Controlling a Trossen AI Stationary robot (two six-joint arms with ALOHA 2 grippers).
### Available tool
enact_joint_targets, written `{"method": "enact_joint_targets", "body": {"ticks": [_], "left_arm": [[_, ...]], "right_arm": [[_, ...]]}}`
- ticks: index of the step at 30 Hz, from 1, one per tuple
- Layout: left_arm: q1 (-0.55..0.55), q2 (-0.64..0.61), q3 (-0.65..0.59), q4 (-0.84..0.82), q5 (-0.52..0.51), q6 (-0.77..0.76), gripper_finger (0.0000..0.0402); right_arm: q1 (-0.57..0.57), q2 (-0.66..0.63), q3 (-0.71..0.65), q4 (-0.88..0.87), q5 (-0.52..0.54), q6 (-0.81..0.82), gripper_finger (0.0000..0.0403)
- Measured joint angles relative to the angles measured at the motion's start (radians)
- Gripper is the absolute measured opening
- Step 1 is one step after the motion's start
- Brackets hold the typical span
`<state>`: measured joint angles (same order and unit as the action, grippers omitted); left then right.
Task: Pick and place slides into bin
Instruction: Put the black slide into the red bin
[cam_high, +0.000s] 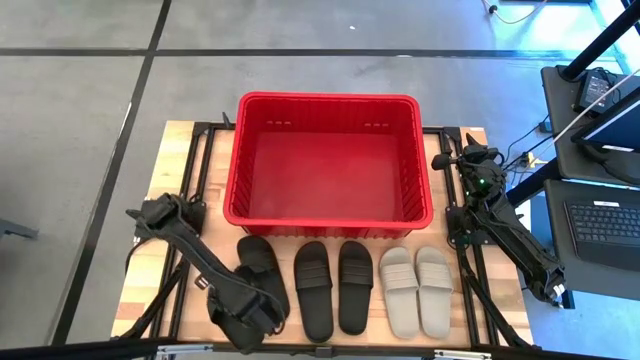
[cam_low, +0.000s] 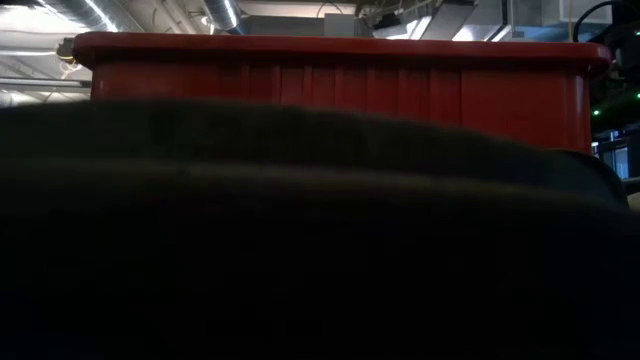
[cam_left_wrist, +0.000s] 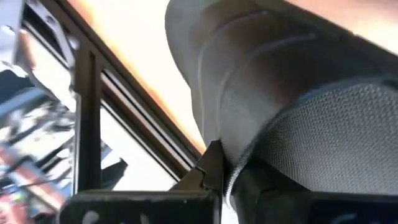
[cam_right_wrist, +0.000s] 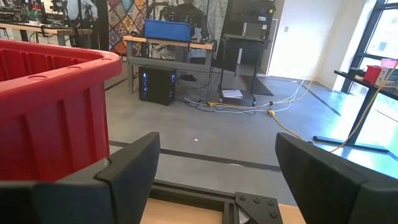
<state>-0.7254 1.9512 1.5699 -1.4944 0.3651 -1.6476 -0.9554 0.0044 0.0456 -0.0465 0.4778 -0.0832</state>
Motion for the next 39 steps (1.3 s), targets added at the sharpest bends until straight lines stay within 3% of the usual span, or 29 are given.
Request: {"method": "enact_joint_targets", "body": {"ticks": [4, 7, 13, 18, 22, 27, 35, 39], "left_arm": [[-0.002, -0.06, 0.084, -0.007, -0.009, -0.024, 0.0006], [0.0, -0.092, 0.167, -0.005, -0.089, -0.025, 0.0006], [0.029, -0.126, 0.358, 0.009, -0.45, 0.037, 0.0006], [0.07, -0.135, 0.522, -0.028, -0.735, 0.176, 0.0006], [0.15, -0.136, 0.626, -0.063, -0.905, 0.417, 0.0006], [0.298, -0.136, 0.715, -0.075, -0.988, 0.741, 0.0006], [0.569, -0.136, 0.701, -0.077, -1.154, 1.286, 0.0006], [0.687, -0.134, 0.663, -0.078, -1.162, 1.431, 0.0006]], "right_arm": [[0.0, 0.0, 0.0, 0.0, 0.0, 0.0, 0.032], [0.0, 0.0, 0.0, 0.0, 0.0, 0.001, 0.032], [0.0, 0.0, 0.0, 0.0, 0.0, 0.002, 0.032], [0.0, 0.0, 0.0, 0.0, 0.0, 0.003, 0.032], [0.0, 0.0, 0.0, 0.0, 0.0, 0.003, 0.032], [0.0, 0.0, 0.0, 0.0, 0.0, 0.029, 0.032], [0.0, 0.0, 0.0, 0.0, 0.0, 0.105, 0.032], [0.0, 0.0, 0.0, 0.0, 0.001, 0.104, 0.032]]}}
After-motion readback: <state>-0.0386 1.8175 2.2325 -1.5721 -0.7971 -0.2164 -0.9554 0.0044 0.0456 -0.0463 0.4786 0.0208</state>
